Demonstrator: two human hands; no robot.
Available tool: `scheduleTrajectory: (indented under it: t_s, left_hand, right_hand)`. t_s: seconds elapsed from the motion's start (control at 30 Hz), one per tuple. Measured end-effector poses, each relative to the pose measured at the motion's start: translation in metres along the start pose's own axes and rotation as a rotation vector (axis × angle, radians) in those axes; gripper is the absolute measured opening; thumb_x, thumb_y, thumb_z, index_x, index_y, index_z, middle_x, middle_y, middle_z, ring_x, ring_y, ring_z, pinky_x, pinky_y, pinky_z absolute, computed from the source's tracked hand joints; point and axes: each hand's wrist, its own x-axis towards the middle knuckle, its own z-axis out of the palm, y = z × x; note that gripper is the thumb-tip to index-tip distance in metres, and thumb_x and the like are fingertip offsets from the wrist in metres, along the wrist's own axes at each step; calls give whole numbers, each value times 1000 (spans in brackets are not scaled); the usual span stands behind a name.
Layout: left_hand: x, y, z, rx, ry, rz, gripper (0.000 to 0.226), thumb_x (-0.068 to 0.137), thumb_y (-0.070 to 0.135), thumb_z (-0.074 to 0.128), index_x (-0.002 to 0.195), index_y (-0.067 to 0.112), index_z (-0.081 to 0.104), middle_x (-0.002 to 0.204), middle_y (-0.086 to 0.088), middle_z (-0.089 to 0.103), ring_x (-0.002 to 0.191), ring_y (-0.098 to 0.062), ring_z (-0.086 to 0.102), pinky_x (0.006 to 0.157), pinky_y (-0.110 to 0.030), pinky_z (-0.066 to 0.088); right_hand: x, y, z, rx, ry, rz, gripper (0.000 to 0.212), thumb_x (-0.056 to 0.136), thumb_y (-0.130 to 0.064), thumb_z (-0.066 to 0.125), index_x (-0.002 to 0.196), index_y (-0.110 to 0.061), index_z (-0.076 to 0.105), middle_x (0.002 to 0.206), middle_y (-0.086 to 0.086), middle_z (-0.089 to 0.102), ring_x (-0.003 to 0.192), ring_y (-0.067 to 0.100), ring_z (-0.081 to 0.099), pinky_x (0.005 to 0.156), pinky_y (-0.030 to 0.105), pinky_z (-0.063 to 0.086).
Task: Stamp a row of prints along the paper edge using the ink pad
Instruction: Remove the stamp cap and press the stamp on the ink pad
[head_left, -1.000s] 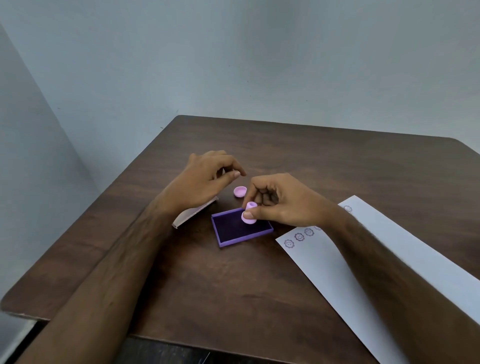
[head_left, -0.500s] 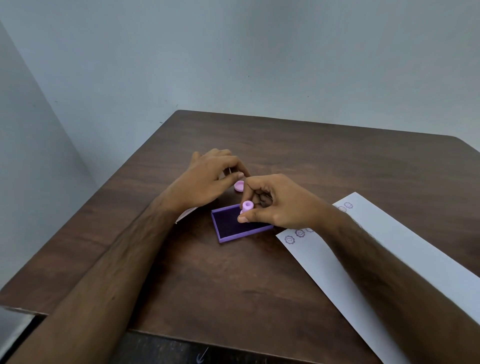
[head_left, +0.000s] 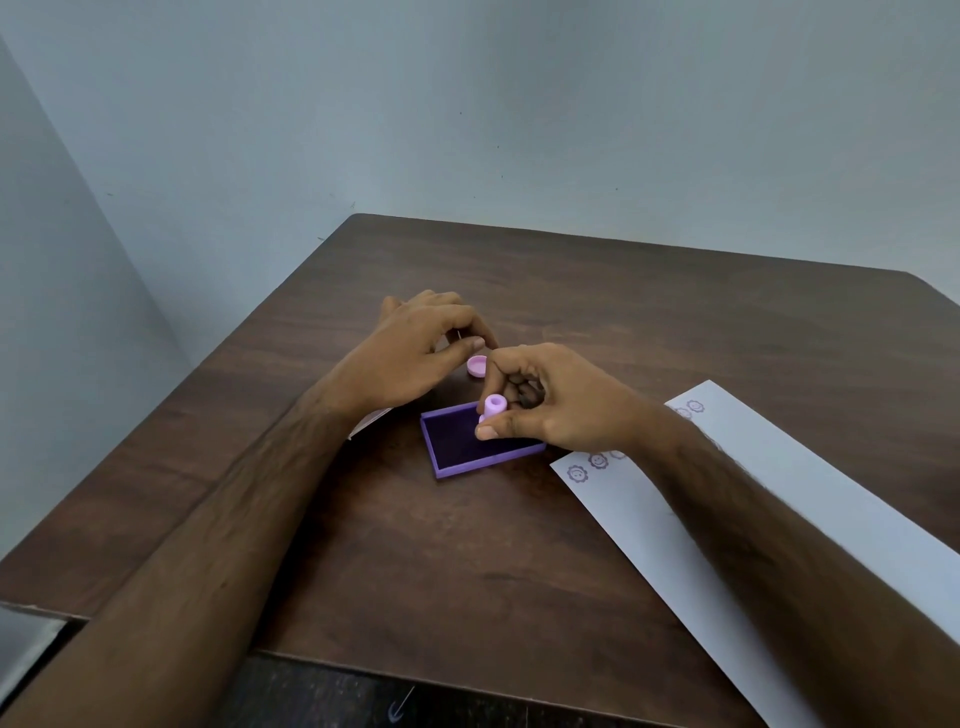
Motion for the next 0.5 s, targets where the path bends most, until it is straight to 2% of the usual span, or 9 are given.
scheduleTrajectory:
  t_s: [0.07,0.13,0.2,0.37,0.5]
  left_hand:
    - [0,0,1,6,0,8,16,100,30,52,103,34,67,98,17,56,98,-7,49,88,-40,32]
    - [0,0,1,6,6,9,16,100,30,52,103,34,67,96,19,54,97,-6,49,88,-39,31]
    - [0,-1,1,8,9,10,16,100,30,52,102,33,67,96,20,53,97,-7,49,87,-39,31]
    - [0,-2,1,18,7,18,16,100,30,51,103,35,67,98,17,56,97,-6,49,86,-38,31]
    - [0,-2,1,13,8,18,16,100,30,52,103,34,67,98,16,56,97,-6,49,87,-39,32]
  right_hand:
    - [2,0,0,-17,-6,9,21,84,-22,82,90,-11,66,89,10,73,82,26,69,75,43,61]
    - [3,0,0,-33,-5,13,22,83,-24,84,84,-14,64,81,0,71,70,9,65,65,25,55]
    - [4,-1,0,-33,-4,20,24,82,-24,85,83,-15,63,78,-6,69,67,0,63,61,16,50]
    - [2,0,1,-26,-4,10,22,83,-23,84,85,-13,64,83,-1,70,72,11,64,66,21,53]
    - [3,-1,-2,-53,-24,14,22,83,-24,83,83,-17,63,74,-12,68,65,2,59,67,19,51]
